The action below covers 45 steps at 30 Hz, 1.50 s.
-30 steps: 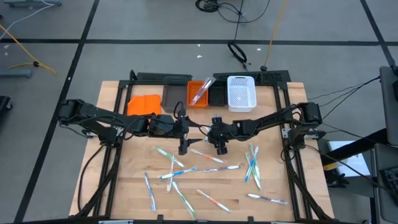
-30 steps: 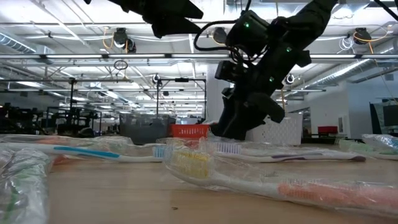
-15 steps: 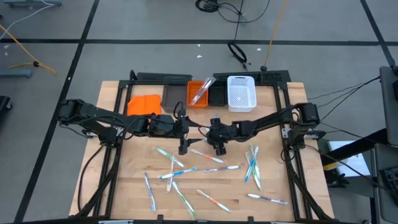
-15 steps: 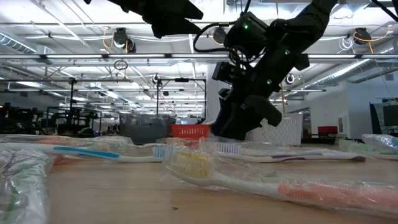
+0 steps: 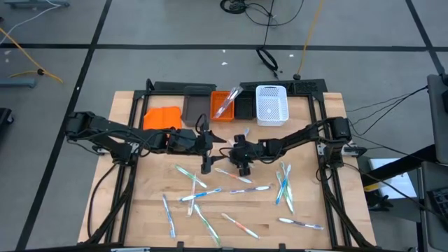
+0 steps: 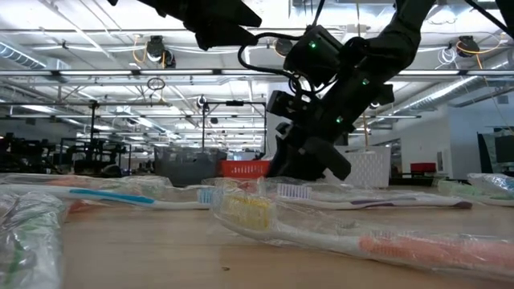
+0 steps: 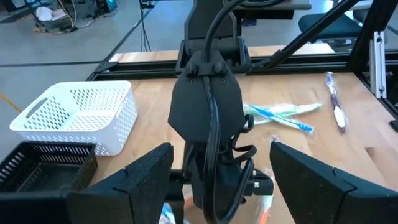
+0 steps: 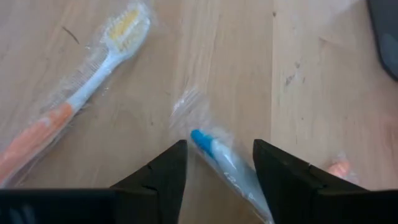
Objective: Pick & Place Toothbrushes
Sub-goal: Put the blue toothbrush into the gray bin
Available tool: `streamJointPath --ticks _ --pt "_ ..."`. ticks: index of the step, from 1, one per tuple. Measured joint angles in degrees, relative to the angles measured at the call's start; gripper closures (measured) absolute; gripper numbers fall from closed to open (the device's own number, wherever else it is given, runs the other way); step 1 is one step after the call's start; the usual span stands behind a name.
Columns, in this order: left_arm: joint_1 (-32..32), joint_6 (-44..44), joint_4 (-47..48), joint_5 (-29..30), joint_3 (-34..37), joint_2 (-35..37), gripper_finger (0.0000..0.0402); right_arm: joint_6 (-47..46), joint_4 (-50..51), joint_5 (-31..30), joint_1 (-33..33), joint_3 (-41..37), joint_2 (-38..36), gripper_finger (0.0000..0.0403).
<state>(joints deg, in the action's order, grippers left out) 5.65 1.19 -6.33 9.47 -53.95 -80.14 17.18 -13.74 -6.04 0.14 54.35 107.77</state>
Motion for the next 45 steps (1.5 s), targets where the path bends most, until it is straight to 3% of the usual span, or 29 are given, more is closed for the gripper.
streamJointPath --ticks 11,20,45 --pt "0.0 -0.2 0.3 0.0 0.0 0.0 0.0128 -1.9 1.6 0.0 0.0 0.0 0.0 0.0386" --pt "0.0 -0.2 0.2 0.0 0.0 0.0 0.0128 -4.7 2.0 -0.7 0.0 -0.1 -1.5 0.0389" --pt "0.0 0.0 0.1 0.0 0.0 0.0 0.0128 -10.4 5.1 -7.9 0.3 0.0 -23.1 0.0389"
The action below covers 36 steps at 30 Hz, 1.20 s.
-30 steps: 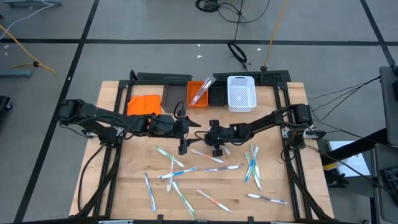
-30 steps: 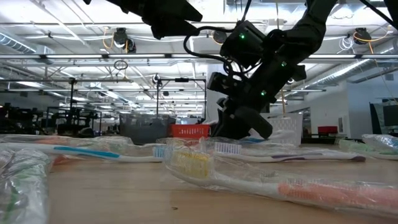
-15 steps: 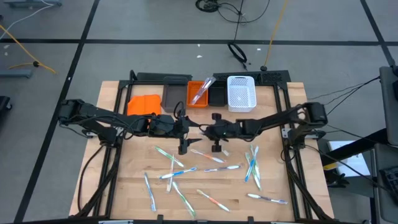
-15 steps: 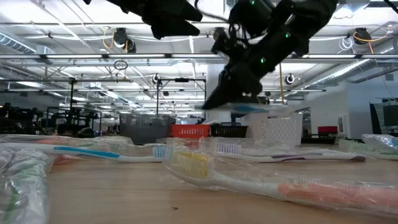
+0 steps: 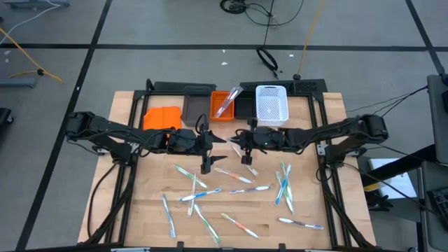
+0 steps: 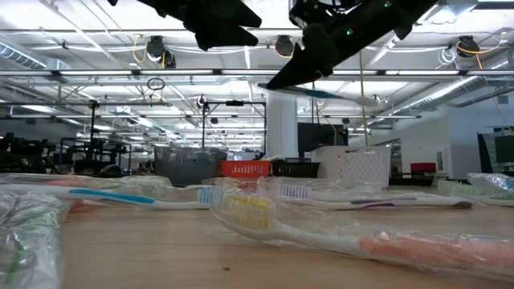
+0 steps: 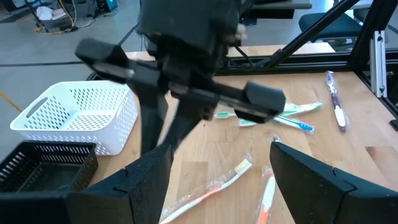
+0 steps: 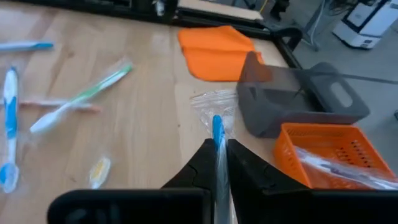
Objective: Pick & Place Toothbrushes
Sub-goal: Put the blue toothbrush into the gray bin
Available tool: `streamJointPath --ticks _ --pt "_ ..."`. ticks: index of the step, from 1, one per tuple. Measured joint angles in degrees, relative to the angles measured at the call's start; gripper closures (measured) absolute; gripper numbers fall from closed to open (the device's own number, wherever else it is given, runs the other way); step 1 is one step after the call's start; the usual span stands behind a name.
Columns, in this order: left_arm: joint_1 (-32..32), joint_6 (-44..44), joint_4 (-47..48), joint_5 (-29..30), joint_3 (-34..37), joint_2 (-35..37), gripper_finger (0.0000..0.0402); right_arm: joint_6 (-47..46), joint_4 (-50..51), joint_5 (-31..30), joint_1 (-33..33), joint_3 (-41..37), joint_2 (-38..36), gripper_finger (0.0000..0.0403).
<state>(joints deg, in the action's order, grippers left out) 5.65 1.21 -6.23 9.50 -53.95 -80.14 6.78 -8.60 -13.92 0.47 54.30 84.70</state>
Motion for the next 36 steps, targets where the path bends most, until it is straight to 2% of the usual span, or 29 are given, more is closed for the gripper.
streamJointPath --ticks 10,24,36 --pt "0.0 0.0 -0.1 0.0 0.0 0.0 0.0128 -1.9 -1.8 -1.1 0.1 0.0 -2.7 0.0389" --pt "0.0 0.0 -0.3 0.1 0.0 0.0 0.0128 -1.7 -11.8 -0.9 1.2 0.0 -7.1 0.0389" --pt "0.0 0.2 -8.8 0.2 0.0 0.0 0.0128 3.3 -25.3 -0.8 6.7 0.0 -7.4 0.0389"
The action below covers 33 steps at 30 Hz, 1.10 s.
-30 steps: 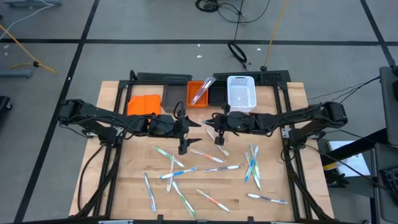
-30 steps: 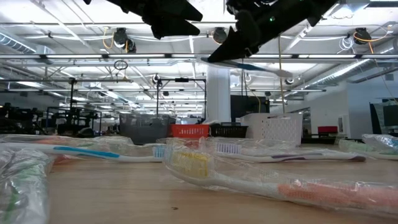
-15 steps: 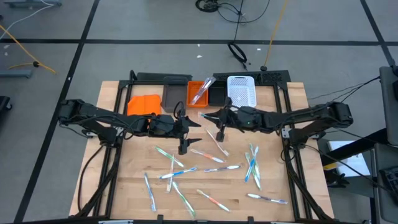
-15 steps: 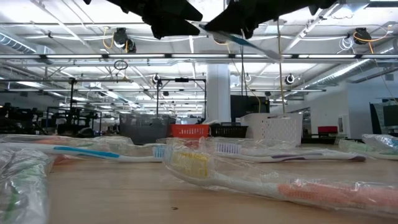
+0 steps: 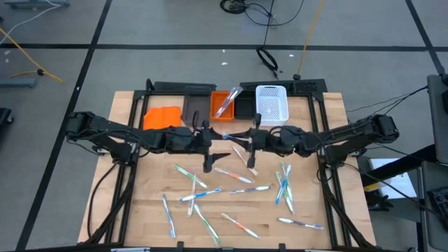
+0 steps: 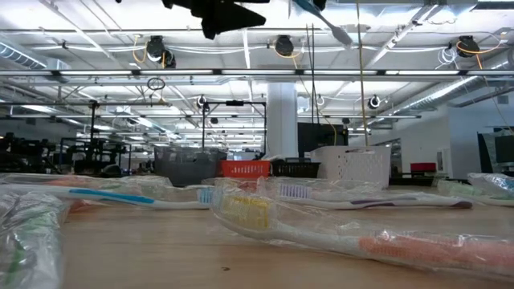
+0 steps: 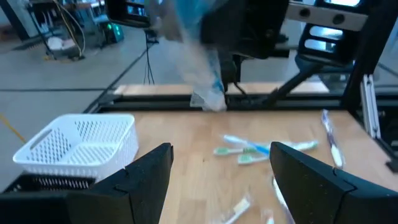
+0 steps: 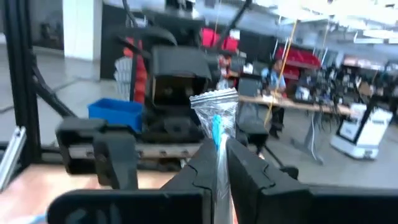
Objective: Pick & Place Toothbrushes
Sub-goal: Put the blue toothbrush into the gray bin
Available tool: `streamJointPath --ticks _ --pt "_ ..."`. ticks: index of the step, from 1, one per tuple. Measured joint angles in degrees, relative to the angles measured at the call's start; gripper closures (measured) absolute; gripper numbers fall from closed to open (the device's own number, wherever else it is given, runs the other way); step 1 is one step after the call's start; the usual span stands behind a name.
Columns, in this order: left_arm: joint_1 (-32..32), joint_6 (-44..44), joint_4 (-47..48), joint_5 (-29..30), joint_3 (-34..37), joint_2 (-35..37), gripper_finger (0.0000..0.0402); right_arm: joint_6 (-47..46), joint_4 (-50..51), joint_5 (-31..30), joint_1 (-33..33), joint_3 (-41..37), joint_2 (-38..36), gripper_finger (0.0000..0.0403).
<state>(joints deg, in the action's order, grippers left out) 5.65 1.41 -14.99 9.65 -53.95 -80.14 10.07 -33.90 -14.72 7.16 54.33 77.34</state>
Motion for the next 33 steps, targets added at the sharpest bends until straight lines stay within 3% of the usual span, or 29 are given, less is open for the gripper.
streamJointPath --ticks 14,33 --pt "0.0 1.1 -10.5 -2.6 0.0 -0.2 0.0128 2.3 -9.2 3.0 1.0 0.0 2.0 0.0389" --pt "0.0 2.8 -29.3 -5.3 0.0 -11.2 0.0135 2.6 -10.9 4.5 0.9 0.0 2.5 0.0389"
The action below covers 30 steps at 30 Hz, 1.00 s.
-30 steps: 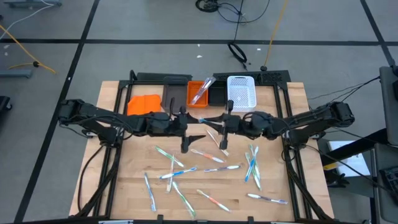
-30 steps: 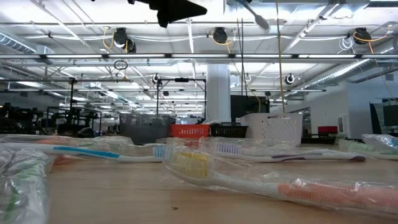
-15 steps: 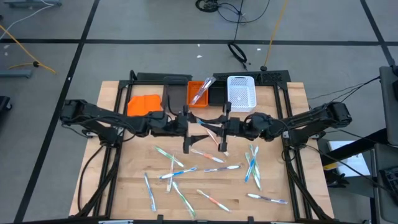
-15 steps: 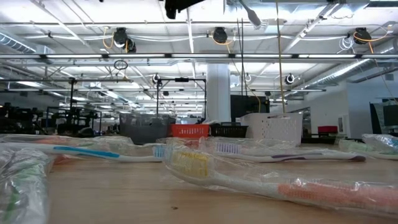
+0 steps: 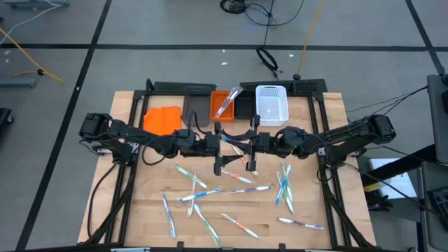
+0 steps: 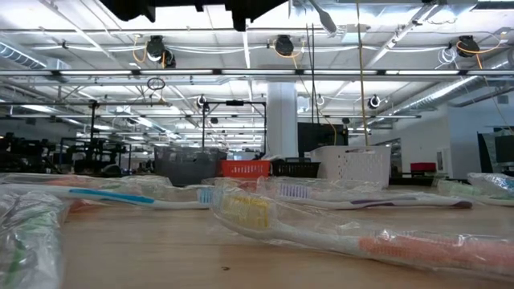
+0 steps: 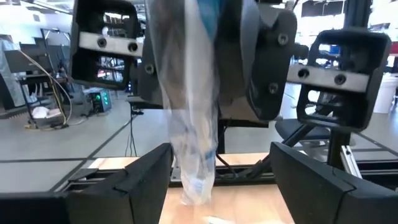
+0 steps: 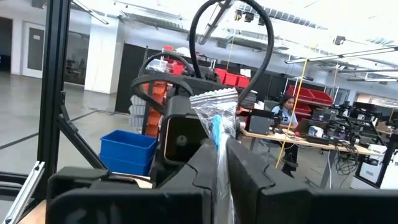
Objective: Pick & Place Toothbrushes
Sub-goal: Put the blue toothbrush into the gray bin
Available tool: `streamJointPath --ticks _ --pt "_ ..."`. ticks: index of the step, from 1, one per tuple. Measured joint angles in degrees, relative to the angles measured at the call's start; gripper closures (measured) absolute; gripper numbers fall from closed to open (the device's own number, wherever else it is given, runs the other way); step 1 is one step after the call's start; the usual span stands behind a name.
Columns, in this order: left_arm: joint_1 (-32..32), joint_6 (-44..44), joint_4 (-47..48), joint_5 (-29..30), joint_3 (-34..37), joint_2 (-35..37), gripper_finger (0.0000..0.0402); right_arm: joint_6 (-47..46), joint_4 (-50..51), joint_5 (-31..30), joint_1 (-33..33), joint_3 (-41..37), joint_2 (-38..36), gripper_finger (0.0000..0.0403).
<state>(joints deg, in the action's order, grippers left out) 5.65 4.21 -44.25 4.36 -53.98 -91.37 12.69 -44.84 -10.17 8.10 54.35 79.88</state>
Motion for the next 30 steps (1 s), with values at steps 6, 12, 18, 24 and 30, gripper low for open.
streamJointPath --ticks 6,12,18,24,30 --pt "-0.3 0.3 -1.4 0.0 0.0 -1.4 0.0193 0.0 0.0 0.0 0.0 0.0 0.0 0.0389" --pt "-0.4 1.5 -2.6 -0.3 0.0 -1.3 0.0259 0.0 0.1 0.0 0.0 0.0 0.0 0.0389" --pt "-0.4 1.9 -2.6 -1.8 0.0 -1.3 0.0309 0.0 0.5 0.1 0.0 0.0 0.0 0.0389" --pt "-0.4 2.6 -2.5 -1.8 0.0 -1.3 0.0368 0.0 0.6 0.3 0.0 0.0 0.0 0.0389" --pt "-0.4 2.3 -2.3 -1.9 0.0 -1.3 0.0392 0.0 0.9 0.5 0.0 0.0 0.0 0.0385"
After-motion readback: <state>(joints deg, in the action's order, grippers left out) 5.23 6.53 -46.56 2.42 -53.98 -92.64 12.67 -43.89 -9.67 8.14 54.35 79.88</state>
